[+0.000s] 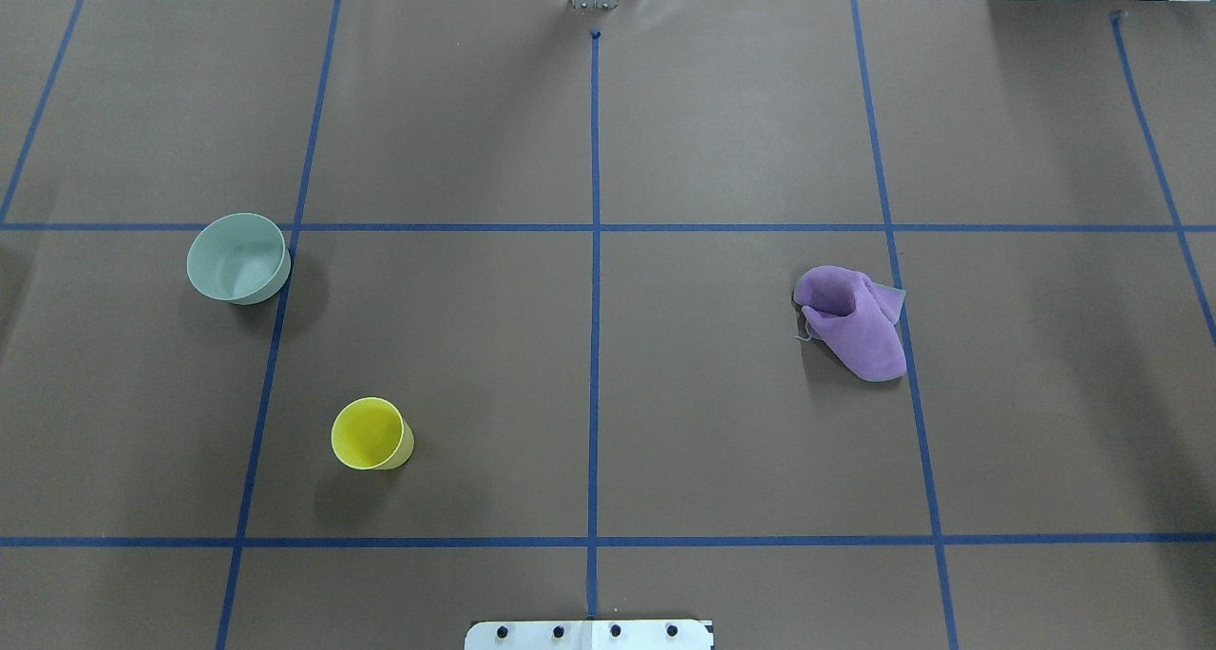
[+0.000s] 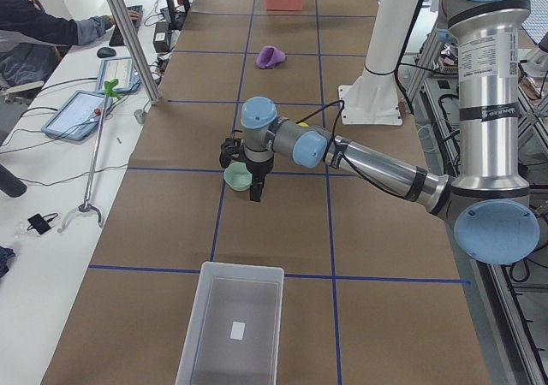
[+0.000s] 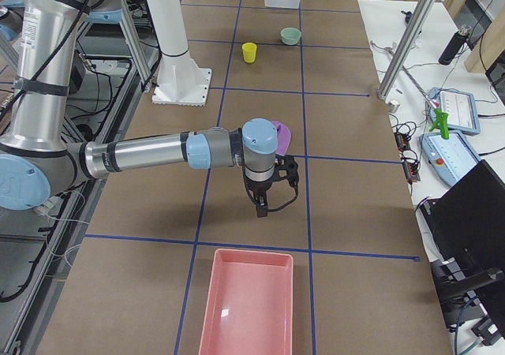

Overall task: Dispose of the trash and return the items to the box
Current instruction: 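Reach the left gripper past the green cup and grasp the yellow cup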

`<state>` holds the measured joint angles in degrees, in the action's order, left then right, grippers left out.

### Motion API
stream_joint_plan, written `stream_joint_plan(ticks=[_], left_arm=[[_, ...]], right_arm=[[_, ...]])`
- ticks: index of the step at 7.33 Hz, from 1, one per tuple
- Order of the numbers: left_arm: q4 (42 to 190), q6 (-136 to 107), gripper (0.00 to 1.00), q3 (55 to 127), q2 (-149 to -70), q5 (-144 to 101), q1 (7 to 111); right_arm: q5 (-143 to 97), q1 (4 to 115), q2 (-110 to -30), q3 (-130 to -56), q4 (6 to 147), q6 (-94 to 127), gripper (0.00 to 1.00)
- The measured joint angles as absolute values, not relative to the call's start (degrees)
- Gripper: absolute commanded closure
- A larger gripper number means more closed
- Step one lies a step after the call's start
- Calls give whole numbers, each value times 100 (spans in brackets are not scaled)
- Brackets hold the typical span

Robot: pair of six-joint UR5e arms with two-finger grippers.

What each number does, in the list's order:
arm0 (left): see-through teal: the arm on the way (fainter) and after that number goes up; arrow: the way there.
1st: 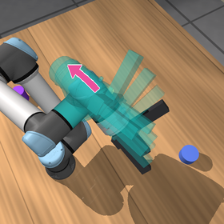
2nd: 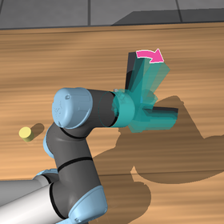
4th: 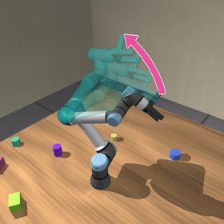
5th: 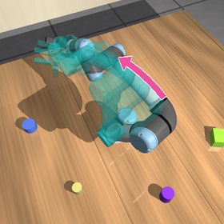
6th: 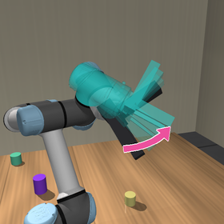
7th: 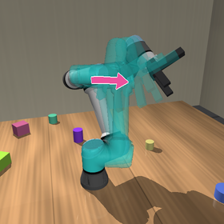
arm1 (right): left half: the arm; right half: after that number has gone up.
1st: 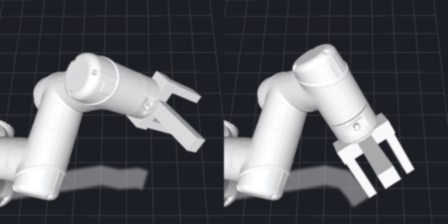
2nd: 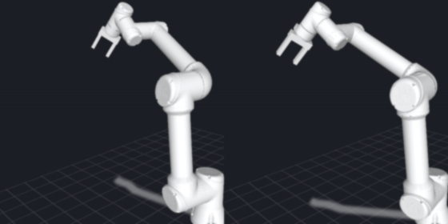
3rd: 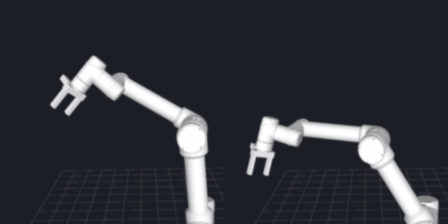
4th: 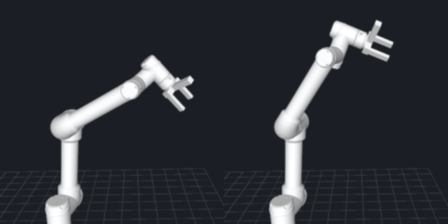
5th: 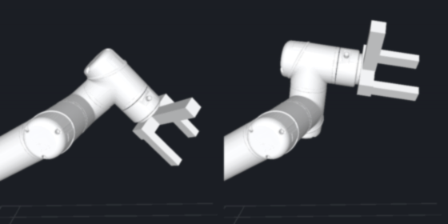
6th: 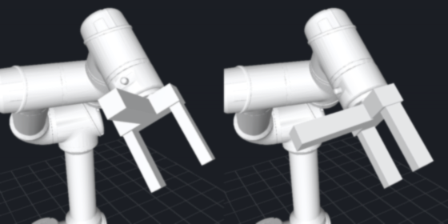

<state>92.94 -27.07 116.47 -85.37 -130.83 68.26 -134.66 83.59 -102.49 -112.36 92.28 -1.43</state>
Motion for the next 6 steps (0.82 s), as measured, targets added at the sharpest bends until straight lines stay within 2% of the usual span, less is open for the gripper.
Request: stream_joint_plan(ticks=[6], left_arm=[[9293,-6481,3,12069,-9730,-11494,3841]], right_arm=[[-13646,8358,-10248,-11200,9236,-106,0]])
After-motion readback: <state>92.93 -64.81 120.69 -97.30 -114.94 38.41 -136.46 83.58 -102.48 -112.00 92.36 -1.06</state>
